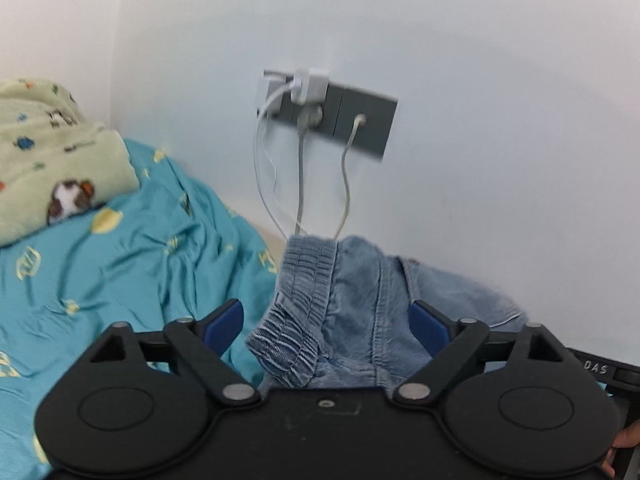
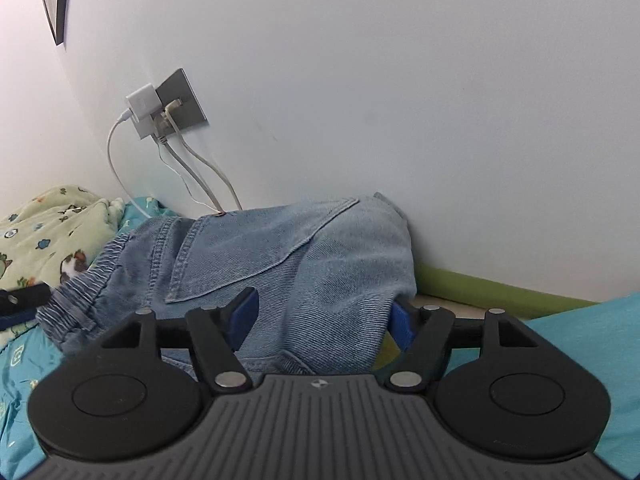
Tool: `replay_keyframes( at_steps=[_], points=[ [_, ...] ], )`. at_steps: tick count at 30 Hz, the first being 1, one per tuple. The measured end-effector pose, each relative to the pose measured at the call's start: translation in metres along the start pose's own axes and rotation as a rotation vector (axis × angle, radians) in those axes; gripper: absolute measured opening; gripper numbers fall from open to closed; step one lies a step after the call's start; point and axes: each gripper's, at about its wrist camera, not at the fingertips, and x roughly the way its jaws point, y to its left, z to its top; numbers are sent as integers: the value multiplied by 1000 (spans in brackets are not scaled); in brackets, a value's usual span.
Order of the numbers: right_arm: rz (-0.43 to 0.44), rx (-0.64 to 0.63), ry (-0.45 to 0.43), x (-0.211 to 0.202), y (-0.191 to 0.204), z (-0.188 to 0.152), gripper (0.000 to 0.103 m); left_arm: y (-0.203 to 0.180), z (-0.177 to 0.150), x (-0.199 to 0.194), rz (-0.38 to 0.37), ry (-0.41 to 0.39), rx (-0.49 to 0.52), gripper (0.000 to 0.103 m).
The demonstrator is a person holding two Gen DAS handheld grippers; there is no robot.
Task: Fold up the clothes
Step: 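Lower the folded jeans onto the bed by the wall and open both grippers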
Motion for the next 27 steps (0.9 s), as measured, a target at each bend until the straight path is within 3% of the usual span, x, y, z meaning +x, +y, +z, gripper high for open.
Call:
replay_keyframes(
  at_steps=[3,7,13,22,27],
  points=[
    [-3,2,1,-13,-1,3,71,-5,4,-28,17,-30,15,96],
    [-9,-23,-39,-35,0,9,80,-6,8,-62,57,-61,17,97],
    [47,-64,-55,-62,13,25,84,-3,14,-116,133,-123,11,100],
    [190,-147,-100,-99,74,36,94,24,11,-214,292,-212,-1,102],
    [277,-211,-107,-110,124,34,95,49,2,-264,401,-222,16,103]
  ],
)
